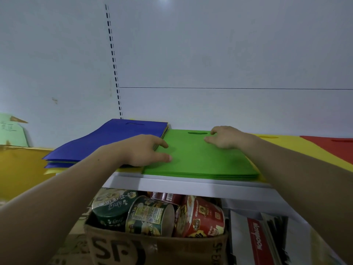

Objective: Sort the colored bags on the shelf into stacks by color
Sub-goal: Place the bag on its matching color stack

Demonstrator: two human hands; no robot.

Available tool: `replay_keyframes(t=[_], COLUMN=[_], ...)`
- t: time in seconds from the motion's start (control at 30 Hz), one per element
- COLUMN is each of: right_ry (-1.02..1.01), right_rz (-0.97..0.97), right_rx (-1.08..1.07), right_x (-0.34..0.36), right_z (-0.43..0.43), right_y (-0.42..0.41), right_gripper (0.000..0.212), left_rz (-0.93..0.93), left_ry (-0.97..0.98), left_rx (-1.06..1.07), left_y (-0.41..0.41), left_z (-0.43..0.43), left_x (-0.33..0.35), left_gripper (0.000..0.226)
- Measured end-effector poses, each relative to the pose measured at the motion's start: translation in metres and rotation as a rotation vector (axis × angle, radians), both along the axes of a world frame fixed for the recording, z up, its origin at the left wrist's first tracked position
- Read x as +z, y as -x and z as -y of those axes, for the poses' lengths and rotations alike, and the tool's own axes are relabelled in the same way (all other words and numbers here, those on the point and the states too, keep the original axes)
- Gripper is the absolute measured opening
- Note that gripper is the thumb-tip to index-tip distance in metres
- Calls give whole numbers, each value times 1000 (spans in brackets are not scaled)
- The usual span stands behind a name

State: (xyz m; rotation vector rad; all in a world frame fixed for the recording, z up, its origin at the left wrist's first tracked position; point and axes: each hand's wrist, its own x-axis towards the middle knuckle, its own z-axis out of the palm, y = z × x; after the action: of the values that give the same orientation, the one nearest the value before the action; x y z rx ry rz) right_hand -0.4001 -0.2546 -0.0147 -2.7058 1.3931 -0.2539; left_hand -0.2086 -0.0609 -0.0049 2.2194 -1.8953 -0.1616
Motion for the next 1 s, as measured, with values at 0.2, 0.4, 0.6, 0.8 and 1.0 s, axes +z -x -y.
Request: replay_keyframes(t=[0.2, 0.4, 0.6, 0.8, 1.0], right_ry=[37, 45, -13, -32, -39], right_rz=[97, 130, 93, 81, 22], right_rx=[154, 210, 141, -51, -244], right_x=[7, 9, 6, 1, -6], right_z=[-32, -68, -93, -105, -114], right_y=[-60, -119, -161, -195, -208], right_gripper=[59, 58, 63, 69, 73], left_rz=[-48, -243, -174, -86, -75], left_ry=[124, 217, 192, 106, 71], left_rx=[107, 103, 164, 226, 281], left_y=[-30, -69, -132, -194, -226], left_z=[-25, -48, -65, -73, -74], left_x=[-6, 1, 5, -7, -12], left_gripper=[60, 50, 47, 52, 51])
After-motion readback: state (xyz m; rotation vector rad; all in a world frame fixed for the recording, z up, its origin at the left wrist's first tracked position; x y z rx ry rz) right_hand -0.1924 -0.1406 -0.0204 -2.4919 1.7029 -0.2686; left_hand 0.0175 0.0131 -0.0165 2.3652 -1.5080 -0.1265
